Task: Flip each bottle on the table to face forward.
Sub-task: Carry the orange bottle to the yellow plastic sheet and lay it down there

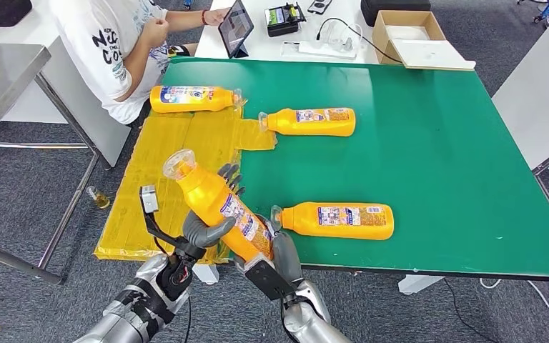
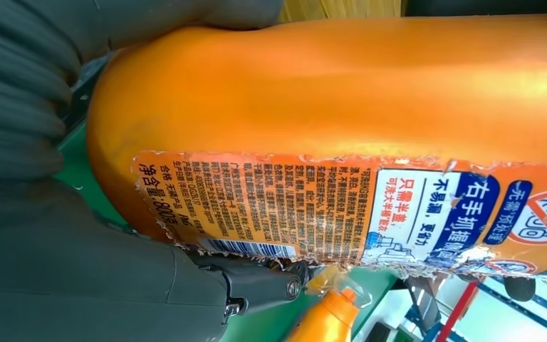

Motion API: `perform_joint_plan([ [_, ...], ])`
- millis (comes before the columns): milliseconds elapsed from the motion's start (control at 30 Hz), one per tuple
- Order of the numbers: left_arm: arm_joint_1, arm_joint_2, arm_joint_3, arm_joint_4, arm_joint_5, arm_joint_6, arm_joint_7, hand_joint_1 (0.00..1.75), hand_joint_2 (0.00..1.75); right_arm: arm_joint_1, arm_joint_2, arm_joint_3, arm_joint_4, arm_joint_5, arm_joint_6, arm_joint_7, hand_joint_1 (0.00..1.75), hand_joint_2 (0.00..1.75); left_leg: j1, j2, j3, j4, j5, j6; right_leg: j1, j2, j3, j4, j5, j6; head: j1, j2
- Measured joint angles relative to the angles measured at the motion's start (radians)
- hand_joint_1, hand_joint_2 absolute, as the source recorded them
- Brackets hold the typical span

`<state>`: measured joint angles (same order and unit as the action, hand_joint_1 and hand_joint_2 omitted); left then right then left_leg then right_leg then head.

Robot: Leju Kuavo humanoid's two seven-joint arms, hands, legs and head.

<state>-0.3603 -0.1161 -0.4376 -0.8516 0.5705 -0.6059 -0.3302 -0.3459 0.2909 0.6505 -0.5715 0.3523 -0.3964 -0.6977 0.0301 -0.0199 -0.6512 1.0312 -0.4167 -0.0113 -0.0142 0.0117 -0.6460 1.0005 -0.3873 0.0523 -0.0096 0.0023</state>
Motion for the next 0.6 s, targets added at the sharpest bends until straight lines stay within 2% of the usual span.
perform_joint_plan([
  [600,0.001,-0.001,0.001,0.001,0.047,0.007,0.007,1.75,1.75,-0.011,0.001,-0.015,0.029,0.014,-0.005,-0.004,1.68,1.75,0.000,0.000,0.000,0.000,0.000,0.000,0.000,0.000,0.000,0.000,0.000,0.000,0.000,0.000],
])
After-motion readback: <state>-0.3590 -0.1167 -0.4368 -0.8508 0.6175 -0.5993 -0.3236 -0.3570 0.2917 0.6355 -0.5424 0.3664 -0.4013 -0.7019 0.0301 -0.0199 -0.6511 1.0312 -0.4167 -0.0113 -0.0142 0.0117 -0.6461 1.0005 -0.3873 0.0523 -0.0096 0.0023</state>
